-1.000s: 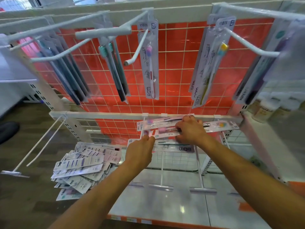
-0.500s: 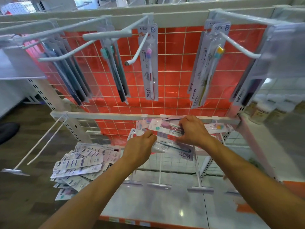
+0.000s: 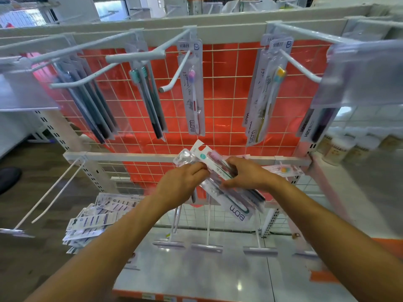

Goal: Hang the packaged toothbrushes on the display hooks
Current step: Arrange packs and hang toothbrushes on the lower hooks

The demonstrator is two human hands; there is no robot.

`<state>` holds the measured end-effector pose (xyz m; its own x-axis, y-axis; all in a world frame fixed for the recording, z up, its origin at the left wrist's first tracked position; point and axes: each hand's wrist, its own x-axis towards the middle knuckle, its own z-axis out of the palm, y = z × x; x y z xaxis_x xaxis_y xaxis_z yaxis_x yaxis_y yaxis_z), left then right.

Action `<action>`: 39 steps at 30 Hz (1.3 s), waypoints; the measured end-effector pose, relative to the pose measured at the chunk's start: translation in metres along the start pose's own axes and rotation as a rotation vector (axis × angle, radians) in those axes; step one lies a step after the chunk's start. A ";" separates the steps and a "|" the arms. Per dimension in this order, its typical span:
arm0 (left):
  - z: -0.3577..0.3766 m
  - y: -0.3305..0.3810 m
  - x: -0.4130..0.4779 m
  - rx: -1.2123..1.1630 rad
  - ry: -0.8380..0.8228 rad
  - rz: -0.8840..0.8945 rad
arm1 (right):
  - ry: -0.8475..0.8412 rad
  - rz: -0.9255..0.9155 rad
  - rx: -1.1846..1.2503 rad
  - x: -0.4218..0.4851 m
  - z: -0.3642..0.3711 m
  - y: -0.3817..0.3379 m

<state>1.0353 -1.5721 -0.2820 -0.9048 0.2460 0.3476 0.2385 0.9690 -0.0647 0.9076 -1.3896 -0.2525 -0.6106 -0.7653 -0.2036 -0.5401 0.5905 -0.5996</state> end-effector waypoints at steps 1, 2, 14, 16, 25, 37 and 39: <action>-0.004 0.000 0.003 0.007 0.018 0.018 | -0.022 0.009 0.061 -0.001 0.000 -0.003; -0.006 0.001 0.005 0.015 0.041 0.037 | -0.047 0.021 0.135 -0.003 0.001 -0.005; -0.002 0.013 0.014 -0.054 0.300 0.033 | -0.026 -0.005 0.522 -0.005 0.020 -0.001; 0.000 0.015 0.014 -0.058 0.324 0.049 | 0.000 -0.003 0.514 -0.005 0.022 0.001; 0.019 0.035 0.023 -0.560 0.177 -0.300 | -0.079 0.030 0.885 -0.012 0.033 -0.001; 0.036 0.045 0.020 -0.759 0.024 -0.616 | 0.092 0.112 0.808 -0.006 0.050 0.014; 0.030 0.050 0.022 -0.948 0.052 -0.700 | 0.116 0.113 0.750 -0.004 0.052 0.015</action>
<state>1.0168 -1.5171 -0.3055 -0.9324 -0.3544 0.0704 -0.1176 0.4819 0.8683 0.9321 -1.3905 -0.3008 -0.7179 -0.6543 -0.2377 0.0420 0.3001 -0.9530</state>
